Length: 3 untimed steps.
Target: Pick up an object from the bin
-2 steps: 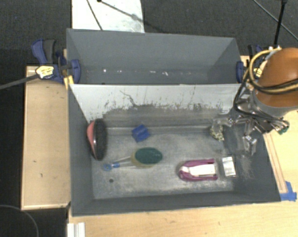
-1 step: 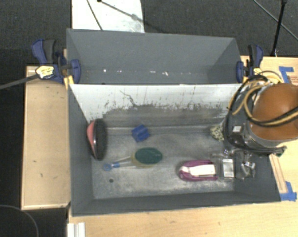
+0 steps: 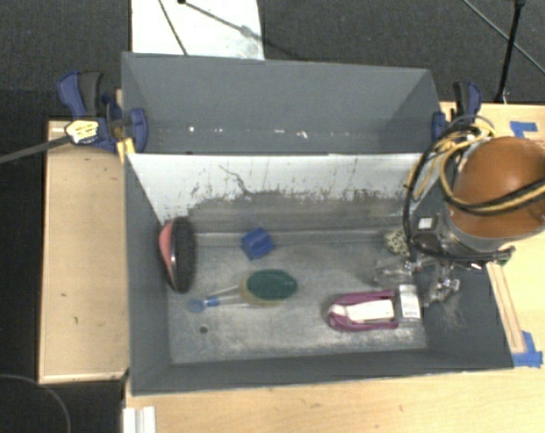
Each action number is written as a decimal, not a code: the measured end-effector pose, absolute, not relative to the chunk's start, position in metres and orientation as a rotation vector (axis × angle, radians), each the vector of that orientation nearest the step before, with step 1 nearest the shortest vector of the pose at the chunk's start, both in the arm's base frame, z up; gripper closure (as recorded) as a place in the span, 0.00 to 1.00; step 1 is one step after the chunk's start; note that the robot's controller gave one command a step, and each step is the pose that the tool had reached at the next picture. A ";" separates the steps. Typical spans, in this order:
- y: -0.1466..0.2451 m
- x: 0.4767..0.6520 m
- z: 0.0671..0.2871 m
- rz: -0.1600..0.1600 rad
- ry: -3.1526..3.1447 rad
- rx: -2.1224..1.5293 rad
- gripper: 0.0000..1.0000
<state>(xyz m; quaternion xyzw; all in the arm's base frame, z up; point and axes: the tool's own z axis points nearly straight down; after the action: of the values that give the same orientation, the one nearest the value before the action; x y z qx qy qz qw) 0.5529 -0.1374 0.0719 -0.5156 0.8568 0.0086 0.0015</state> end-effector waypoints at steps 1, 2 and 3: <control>-0.144 0.553 0.071 0.006 2.692 -1.610 1.00; -0.142 0.554 0.072 0.010 2.690 -1.605 0.00; -0.080 0.516 0.070 0.007 2.627 -1.721 0.00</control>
Offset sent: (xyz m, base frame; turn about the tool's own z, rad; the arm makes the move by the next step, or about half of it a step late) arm 0.0000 0.0000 0.0000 0.0000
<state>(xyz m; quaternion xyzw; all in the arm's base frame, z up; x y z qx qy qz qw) 0.5162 -0.0804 0.0701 -0.5481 0.8364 0.0022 0.0007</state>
